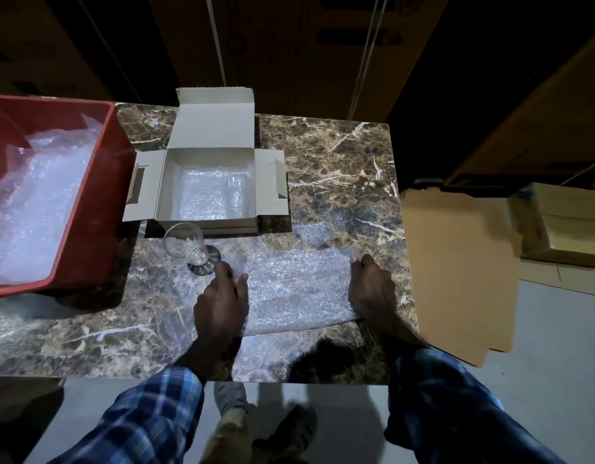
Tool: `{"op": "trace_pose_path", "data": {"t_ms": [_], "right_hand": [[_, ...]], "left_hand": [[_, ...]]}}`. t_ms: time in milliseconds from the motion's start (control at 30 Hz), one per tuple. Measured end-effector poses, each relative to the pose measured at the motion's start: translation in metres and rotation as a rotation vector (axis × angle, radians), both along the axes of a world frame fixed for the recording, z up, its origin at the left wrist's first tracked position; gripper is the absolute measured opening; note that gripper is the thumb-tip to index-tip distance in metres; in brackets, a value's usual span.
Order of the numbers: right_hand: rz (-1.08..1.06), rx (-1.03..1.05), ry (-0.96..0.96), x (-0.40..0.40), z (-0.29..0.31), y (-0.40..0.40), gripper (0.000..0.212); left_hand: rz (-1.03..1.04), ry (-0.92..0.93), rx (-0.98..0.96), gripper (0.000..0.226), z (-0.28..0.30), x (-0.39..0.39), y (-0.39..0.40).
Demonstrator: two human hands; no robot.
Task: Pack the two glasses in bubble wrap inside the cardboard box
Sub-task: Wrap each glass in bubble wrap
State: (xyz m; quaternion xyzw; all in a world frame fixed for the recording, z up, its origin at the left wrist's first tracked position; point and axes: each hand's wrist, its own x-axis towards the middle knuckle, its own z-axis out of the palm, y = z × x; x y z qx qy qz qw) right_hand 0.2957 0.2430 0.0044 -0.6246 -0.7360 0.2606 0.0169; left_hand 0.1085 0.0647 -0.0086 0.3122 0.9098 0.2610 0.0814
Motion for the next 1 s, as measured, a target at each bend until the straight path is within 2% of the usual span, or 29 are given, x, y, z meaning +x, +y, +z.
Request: {"op": "trace_pose_path", "data": {"t_ms": [100, 167, 267, 333, 433, 533, 633, 833, 1000], "right_hand": [[-0.046, 0.026, -0.011, -0.002, 0.005, -0.003, 0.043], [-0.041, 0.152, -0.058, -0.005, 0.010, -0.012, 0.040], [0.127, 0.431, -0.070, -0.014, 0.011, -0.036, 0.033], [0.287, 0.505, -0.001, -0.024, -0.001, -0.054, 0.032], [0.485, 0.403, 0.063, -0.040, -0.023, -0.067, 0.046], [0.602, 0.300, 0.020, -0.045, -0.042, -0.067, 0.053], [0.662, 0.287, -0.038, -0.041, -0.052, -0.065, 0.056], [0.566, 0.275, -0.096, -0.016, -0.050, -0.047, 0.073], [0.415, 0.237, -0.164, 0.016, -0.044, -0.027, 0.077]], "left_hand": [[0.064, -0.031, -0.027, 0.044, 0.006, 0.004, -0.005], [0.040, 0.058, 0.023, 0.036, 0.011, 0.011, -0.013], [-0.101, 0.225, 0.059, 0.028, 0.016, 0.031, -0.024], [-0.246, 0.249, 0.096, 0.026, 0.012, 0.044, -0.022], [-0.364, 0.189, 0.057, 0.042, -0.005, 0.049, -0.003], [-0.394, 0.135, -0.056, 0.053, -0.024, 0.042, 0.013], [-0.449, 0.161, -0.145, 0.057, -0.036, 0.037, 0.014], [-0.440, 0.178, -0.191, 0.060, -0.035, 0.030, 0.005], [-0.372, 0.164, -0.234, 0.067, -0.034, 0.008, -0.015]]}}
